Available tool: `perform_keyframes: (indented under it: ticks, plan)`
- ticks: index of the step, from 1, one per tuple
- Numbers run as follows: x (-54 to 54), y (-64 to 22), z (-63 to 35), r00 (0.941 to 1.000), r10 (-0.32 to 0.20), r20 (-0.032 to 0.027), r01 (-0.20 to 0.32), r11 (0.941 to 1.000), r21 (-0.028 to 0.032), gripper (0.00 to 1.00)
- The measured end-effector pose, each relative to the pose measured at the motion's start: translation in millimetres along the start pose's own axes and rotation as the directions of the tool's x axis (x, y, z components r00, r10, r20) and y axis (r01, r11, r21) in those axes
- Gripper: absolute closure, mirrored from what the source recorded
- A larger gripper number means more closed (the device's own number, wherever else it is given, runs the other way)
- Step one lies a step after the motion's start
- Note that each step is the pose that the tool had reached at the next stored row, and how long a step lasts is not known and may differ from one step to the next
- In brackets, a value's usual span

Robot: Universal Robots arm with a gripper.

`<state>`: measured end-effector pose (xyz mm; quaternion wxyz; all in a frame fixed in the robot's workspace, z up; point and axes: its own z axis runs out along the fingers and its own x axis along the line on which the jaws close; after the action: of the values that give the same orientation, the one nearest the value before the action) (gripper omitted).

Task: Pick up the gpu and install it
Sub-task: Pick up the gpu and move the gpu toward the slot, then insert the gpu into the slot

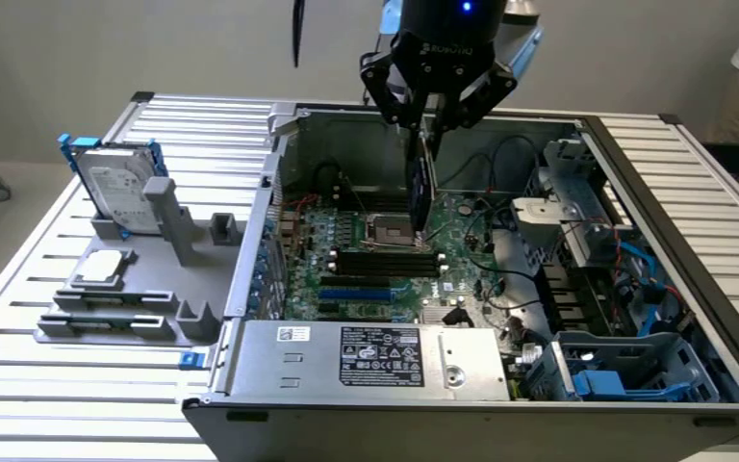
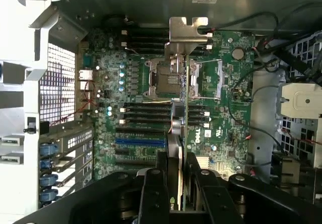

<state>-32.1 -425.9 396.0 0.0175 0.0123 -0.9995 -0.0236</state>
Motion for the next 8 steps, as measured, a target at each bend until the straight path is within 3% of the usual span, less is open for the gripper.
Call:
perform_keyframes:
  ticks: [8]
  plan:
    - [0.0, 0.0, 0.0, 1.0000, 0.000, -0.0001, 0.000, 1.0000, 0.0001, 0.74]
